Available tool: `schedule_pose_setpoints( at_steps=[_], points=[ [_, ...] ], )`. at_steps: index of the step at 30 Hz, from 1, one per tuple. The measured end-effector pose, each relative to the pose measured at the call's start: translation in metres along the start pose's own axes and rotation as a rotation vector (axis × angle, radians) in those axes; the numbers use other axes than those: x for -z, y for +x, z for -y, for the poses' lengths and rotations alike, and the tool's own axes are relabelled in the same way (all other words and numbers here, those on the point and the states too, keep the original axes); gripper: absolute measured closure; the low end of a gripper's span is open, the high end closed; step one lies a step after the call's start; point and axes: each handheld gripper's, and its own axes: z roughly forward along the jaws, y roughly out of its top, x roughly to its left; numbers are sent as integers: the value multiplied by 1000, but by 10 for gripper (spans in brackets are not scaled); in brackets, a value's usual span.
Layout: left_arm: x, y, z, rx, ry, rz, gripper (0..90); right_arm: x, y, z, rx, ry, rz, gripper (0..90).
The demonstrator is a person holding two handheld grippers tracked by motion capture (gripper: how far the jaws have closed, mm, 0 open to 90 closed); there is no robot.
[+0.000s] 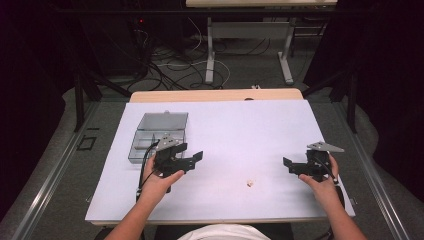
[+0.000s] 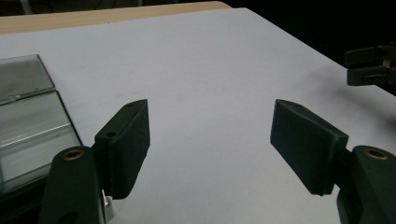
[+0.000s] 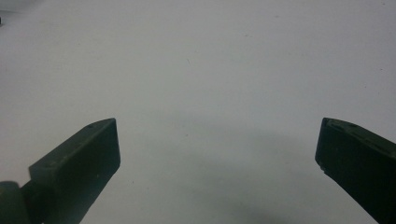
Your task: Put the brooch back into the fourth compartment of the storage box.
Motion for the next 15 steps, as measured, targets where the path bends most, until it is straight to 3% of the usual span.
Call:
schedule_pose_setpoints(
  at_steps=[9,15],
  points=[
    [-13,-17,-8,-42,8,-21,329,0,-1,0,-2,2,-8,0],
    [-20,-22,-10,-20,34,-27,356,-1,-2,1,-15,-1,-6,0]
  ],
)
